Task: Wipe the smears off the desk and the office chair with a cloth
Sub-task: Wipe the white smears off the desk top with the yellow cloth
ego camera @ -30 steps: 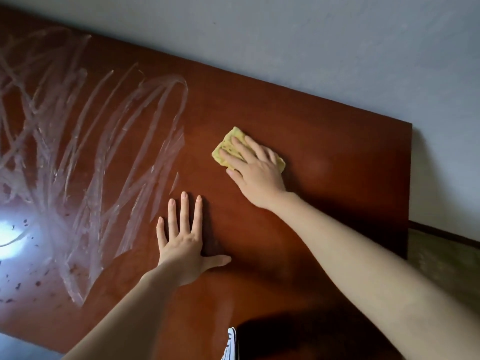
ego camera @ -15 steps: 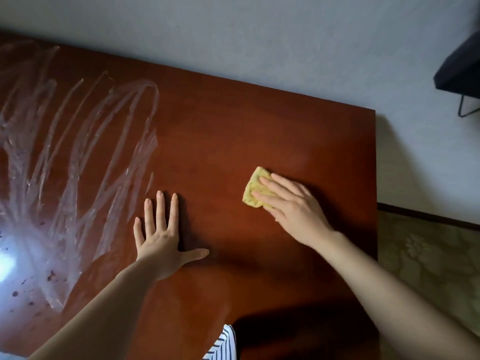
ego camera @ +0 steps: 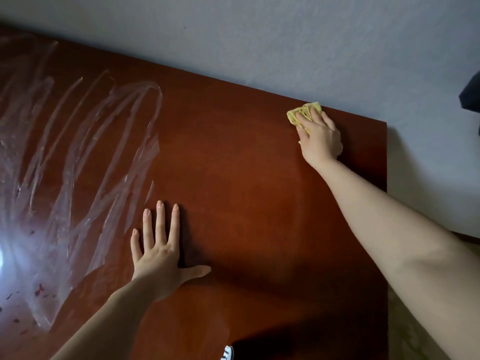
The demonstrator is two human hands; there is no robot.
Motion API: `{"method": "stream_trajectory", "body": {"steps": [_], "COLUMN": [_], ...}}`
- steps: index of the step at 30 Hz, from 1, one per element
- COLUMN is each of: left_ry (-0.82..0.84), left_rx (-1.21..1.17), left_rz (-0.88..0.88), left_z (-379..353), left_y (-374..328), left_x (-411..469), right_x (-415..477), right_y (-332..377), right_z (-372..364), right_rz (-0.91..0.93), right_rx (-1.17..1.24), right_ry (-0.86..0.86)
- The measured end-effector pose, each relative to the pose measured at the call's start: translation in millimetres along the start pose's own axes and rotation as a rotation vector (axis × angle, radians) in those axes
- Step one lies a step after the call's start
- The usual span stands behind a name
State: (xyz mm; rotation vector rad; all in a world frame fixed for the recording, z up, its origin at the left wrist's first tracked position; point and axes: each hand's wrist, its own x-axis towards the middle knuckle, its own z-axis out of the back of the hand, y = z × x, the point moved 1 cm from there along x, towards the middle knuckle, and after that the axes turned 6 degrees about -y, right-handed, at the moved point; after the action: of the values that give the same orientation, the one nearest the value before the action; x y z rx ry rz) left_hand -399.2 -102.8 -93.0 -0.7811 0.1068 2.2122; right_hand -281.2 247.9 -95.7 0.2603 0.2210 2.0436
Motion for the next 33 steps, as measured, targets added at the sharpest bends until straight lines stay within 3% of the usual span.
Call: {"method": "stream_trajectory", "body": {"steps": [5, 11, 21, 26, 29, 33], "left_ry": [-0.011, -0.011, -0.012, -0.043, -0.073, -0.127], "left_rx": [0.007, 0.017, 0.013, 0.018, 0.012, -0.013], "left_rz": [0.002, 0.011, 0.009, -0.012, -0.038, -0.058], "left_z": [-1, -1, 0, -3, -7, -10], "left_y": [1, 1, -1, 1, 0, 2], "left_x": [1, 0, 1, 3, 3, 0], "right_x": [13, -40, -189, -203, -179, -148], "right_y": [56, 101, 67, 45, 48, 68], "right_z": [-14, -30, -1, 8, 9, 3], "right_rz": [0.015, 0.365, 0.797, 0.978, 0.985, 0.854], "right_rx": [0.008, 0.033, 0.228, 0.25, 0.219, 0.194], "right_ry": [0.089, 0.147, 0.281, 0.347, 0.353, 0.357]}}
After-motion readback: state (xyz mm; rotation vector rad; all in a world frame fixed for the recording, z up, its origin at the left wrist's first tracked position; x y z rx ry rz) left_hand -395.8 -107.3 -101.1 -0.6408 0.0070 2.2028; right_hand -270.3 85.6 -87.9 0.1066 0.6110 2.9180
